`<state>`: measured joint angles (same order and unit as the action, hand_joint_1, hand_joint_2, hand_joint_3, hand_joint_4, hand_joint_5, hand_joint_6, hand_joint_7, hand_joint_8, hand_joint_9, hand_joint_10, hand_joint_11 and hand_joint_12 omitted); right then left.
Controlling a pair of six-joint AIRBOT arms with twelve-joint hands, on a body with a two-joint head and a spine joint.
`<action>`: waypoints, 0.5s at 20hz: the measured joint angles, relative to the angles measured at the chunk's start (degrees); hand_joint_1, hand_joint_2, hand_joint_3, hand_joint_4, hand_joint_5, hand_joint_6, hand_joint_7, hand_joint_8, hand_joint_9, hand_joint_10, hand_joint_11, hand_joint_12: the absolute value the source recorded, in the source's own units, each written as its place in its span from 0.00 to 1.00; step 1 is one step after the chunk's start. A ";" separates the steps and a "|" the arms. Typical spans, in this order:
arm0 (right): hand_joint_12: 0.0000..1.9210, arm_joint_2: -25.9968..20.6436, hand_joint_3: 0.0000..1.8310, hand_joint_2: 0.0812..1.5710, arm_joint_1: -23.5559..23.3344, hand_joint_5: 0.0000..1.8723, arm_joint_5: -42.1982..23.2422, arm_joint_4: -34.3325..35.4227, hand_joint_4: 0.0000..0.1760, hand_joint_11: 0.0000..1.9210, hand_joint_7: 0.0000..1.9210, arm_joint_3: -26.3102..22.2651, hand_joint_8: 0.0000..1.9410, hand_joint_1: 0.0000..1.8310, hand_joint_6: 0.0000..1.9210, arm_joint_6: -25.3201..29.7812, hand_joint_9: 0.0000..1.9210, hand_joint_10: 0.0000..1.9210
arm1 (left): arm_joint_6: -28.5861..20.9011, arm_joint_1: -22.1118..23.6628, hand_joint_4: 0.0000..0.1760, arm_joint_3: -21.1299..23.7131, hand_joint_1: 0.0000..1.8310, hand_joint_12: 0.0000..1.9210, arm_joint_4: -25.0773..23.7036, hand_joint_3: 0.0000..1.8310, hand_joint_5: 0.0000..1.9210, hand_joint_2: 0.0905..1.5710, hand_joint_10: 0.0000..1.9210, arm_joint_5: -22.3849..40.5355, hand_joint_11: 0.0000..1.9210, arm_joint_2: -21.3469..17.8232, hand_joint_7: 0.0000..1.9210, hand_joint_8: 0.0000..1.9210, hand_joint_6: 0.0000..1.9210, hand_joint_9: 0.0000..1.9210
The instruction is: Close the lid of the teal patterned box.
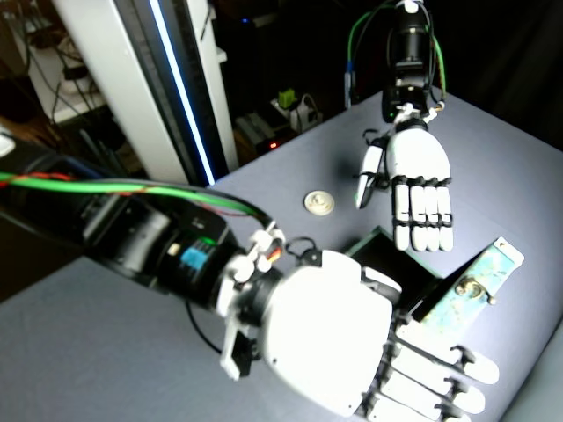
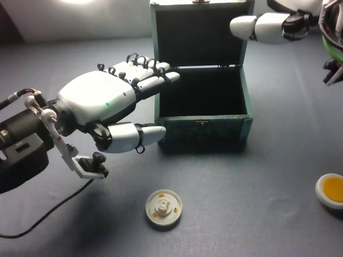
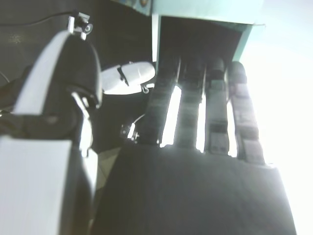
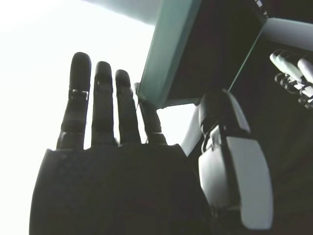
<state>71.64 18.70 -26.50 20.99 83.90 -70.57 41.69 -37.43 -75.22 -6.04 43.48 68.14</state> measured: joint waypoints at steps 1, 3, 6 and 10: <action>0.89 0.00 0.00 0.84 0.00 0.20 -0.28 0.00 0.00 0.00 0.29 0.00 0.02 0.09 0.30 0.00 0.09 0.48 | 0.00 0.00 0.06 0.00 0.14 0.01 0.00 0.00 0.06 0.88 0.00 -0.02 0.00 0.00 0.01 0.00 0.01 0.00; 0.89 0.00 0.00 0.84 0.00 0.18 -0.37 0.07 0.00 0.00 0.29 -0.26 0.02 0.07 0.26 0.00 0.10 0.48 | -0.02 0.00 0.13 -0.13 0.12 0.00 0.33 0.00 0.06 0.88 0.00 -0.02 0.00 0.00 0.01 0.00 0.01 0.00; 0.90 -0.13 0.00 0.84 0.00 0.19 -0.44 0.02 0.00 0.00 0.26 -1.03 0.00 0.08 0.19 0.00 0.07 0.48 | -0.48 -0.02 0.09 -0.68 0.13 0.00 1.25 0.00 0.04 0.88 0.00 0.09 0.00 0.68 0.01 0.00 0.00 0.00; 0.94 -1.16 0.00 0.86 0.07 0.20 -0.72 -0.83 0.00 0.00 0.19 -4.57 0.16 0.12 0.17 -0.02 0.04 0.56 | -0.96 -0.72 0.12 -0.72 0.10 0.00 1.75 0.00 0.02 0.89 0.00 0.48 0.00 0.70 0.00 0.00 0.00 0.00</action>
<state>70.48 18.76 -27.22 20.16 79.33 -70.59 40.73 -38.15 -75.94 -4.29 43.97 68.84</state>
